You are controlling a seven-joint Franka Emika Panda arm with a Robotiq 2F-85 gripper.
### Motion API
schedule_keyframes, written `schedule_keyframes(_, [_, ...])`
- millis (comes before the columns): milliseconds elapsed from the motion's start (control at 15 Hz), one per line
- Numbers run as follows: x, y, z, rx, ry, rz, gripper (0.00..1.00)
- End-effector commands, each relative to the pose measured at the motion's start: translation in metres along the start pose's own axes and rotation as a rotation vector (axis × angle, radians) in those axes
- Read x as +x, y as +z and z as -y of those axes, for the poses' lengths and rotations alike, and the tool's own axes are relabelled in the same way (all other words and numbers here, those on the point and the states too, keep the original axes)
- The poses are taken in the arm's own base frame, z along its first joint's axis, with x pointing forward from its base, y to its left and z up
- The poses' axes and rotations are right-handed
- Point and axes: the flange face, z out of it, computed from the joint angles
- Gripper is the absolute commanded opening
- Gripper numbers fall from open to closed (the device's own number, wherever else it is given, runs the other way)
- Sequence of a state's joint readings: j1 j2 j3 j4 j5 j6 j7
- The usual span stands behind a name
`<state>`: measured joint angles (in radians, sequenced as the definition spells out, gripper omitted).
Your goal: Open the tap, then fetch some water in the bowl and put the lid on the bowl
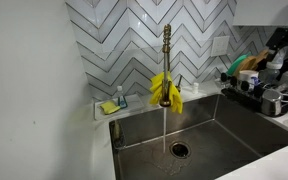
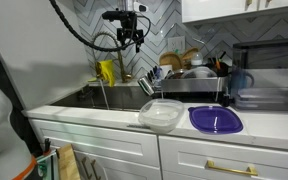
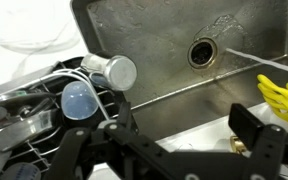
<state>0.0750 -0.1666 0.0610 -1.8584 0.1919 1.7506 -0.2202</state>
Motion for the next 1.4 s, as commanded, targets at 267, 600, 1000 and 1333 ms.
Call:
schedule_keyframes(267, [-0.018,-0.002,-0.009,-0.003,0.025,-0.007,1.0])
schedule_keyframes(600, [-0.026,0.019,-0.033,-0.041,-0.004,0.1,1.0])
schedule_keyframes(1000, [-0.073,0.005,-0.128,-0.05,-0.084,0.166,1.0])
schedule_keyframes(1333, [-0.117,0.002,-0.192,-0.033,-0.215,0.169,1.0])
